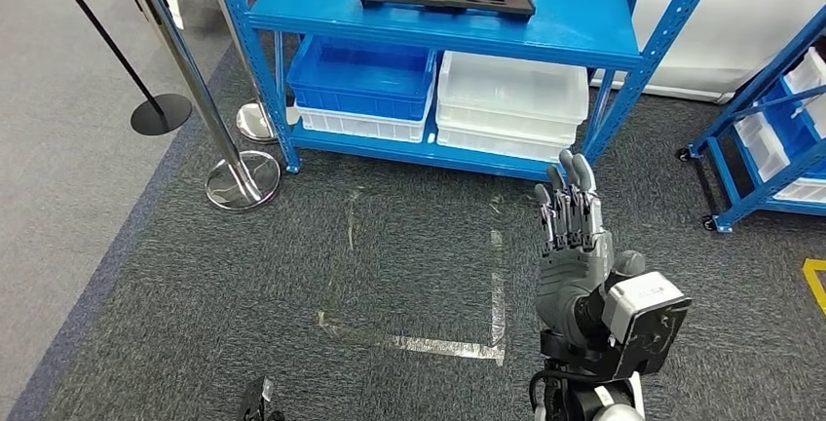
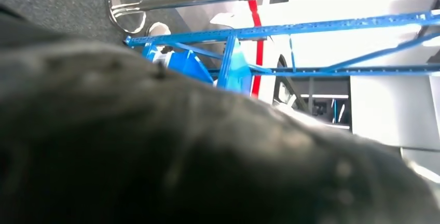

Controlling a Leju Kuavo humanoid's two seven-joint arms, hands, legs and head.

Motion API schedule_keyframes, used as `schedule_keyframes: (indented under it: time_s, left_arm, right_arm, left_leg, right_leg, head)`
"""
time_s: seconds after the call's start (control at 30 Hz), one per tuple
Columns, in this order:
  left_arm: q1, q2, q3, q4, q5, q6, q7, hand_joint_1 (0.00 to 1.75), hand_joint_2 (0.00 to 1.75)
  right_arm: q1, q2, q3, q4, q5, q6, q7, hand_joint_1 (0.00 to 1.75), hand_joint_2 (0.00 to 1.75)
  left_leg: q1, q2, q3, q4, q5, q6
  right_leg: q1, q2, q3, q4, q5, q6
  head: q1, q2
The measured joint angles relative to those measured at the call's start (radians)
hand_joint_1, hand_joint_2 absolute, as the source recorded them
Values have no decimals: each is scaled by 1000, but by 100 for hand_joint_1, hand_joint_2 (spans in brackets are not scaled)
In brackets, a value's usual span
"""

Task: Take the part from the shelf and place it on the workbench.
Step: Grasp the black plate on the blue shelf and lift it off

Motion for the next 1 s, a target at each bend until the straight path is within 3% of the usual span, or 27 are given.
schedule_keyframes:
  time_s: [0.03, 0.07, 0.13, 0.17, 0.23, 0.37, 0.4, 0.47, 0.53, 0.57, 0.6, 0.67, 0.7, 0.87, 0.93, 1.0]
  left_arm:
    - [0, 0, 0, 0, 0, -2, -2, 0, 0]
    - [1, 0, 0, 0, 0, -5, -6, 0, 0]
    - [1, -3, 0, 0, -3, -10, -19, 0, 0]
    - [0, -6, 0, 0, -4, -10, -27, 0, 0]
    - [-2, -15, -1, 0, -5, -1, -44, 0, 0]
    - [-7, -36, -1, 0, -5, 32, -61, 0, 0]
    - [-8, -39, -1, -1, -4, 39, -59, 0, 0]
    - [-11, -45, -1, -3, -4, 52, -51, 0, 0]
    - [-13, -49, -1, -6, -4, 63, -41, 0, 0]
    - [-14, -50, -1, -8, -4, 66, -38, 0, 0]
    - [-15, -51, -1, -9, -4, 67, -36, 0, 0]
    - [-18, -52, -1, -10, -4, 68, -34, 0, 0]
    - [-19, -53, -1, -11, -5, 68, -34, 0, 0]
    - [-23, -54, -2, -13, -2, 70, -31, 0, 0]
    - [-25, -55, -2, -15, 1, 71, -29, 0, 0]
    - [-29, -55, -2, -17, 2, 76, -29, 0, 0]
  right_arm:
    - [-1, 0, 4, 0, 3, 4, 1, 0, 0]
    - [-4, 0, 7, 0, 6, 8, 2, 0, 0]
    - [-12, 0, 12, 1, 11, 15, 4, 0, 0]
    - [-17, 0, 12, 1, 12, 19, 6, 0, 0]
    - [-25, 0, 14, 2, 12, 26, 11, 0, 0]
    - [-38, 1, 19, 3, 11, 44, 22, 0, 0]
    - [-43, 2, 21, 3, 10, 50, 25, 0, 0]
    - [-52, 3, 26, 6, 7, 62, 31, 0, 0]
    - [-58, 4, 34, 12, 5, 72, 36, 0, 0]
    - [-60, 4, 38, 15, 5, 75, 36, 0, 0]
    - [-62, 5, 41, 18, 4, 77, 36, 0, 0]
    - [-67, 8, 43, 22, 4, 77, 36, 0, 0]
    - [-69, 9, 44, 24, 4, 77, 36, 0, 0]
    - [-78, 10, 49, 33, 3, 81, 40, 0, 0]
    - [-83, 10, 53, 36, -5, 95, 54, 0, 0]
    - [-84, 9, 59, 41, -18, 125, 81, 0, 0]
  left_leg:
    - [-1, 0, 1, 1, -2, 1]
    - [-2, -1, 3, 2, -4, 2]
    - [-2, -2, 8, 6, -11, 0]
    - [-4, -3, 8, 11, -16, -3]
    - [-7, -4, 6, 16, -22, -12]
    - [-6, -2, -2, 36, -40, -32]
    - [-5, -2, -19, 73, -60, -38]
    - [-1, -1, -84, 195, -109, -47]
    - [4, -1, -142, 283, -121, -53]
    - [6, -1, -148, 278, -99, -55]
    - [8, 0, -134, 235, -62, -55]
    - [9, 0, -81, 107, 7, -54]
    - [7, 0, -58, 59, 21, -50]
    - [2, -2, -33, 15, 13, -22]
    - [4, -1, -22, 6, 11, -10]
    - [1, 0, -15, 5, 5, -1]
  right_leg:
    - [0, 0, -13, 19, 5, -1]
    - [0, 0, -7, 0, 29, -2]
    - [1, 0, 48, -122, 97, -8]
    - [3, 0, 77, -184, 118, -11]
    - [7, 1, 105, -241, 124, -15]
    - [2, 3, 114, -253, 122, -29]
    - [-1, 2, 118, -256, 121, -33]
    - [-1, -1, 123, -257, 117, -40]
    - [0, -1, 127, -257, 112, -42]
    - [-1, -1, 131, -257, 109, -41]
    - [-1, 1, 137, -257, 105, -40]
    - [-1, 3, 149, -257, 95, -33]
    - [0, 3, 152, -256, 92, -28]
    - [-2, 1, 147, -245, 76, -4]
    - [-2, 0, 104, -160, 38, 1]
    - [0, 0, 27, -28, -3, 1]
  head:
    - [0, 0]
    - [0, 0]
    - [0, 0]
    - [0, 0]
    - [-1, 0]
    - [-3, 0]
    - [-4, 0]
    - [-5, 0]
    - [-5, 0]
    - [-5, 0]
    - [-5, 0]
    - [-5, 0]
    - [-6, 0]
    - [-3, 0]
    - [1, 0]
    - [3, 0]
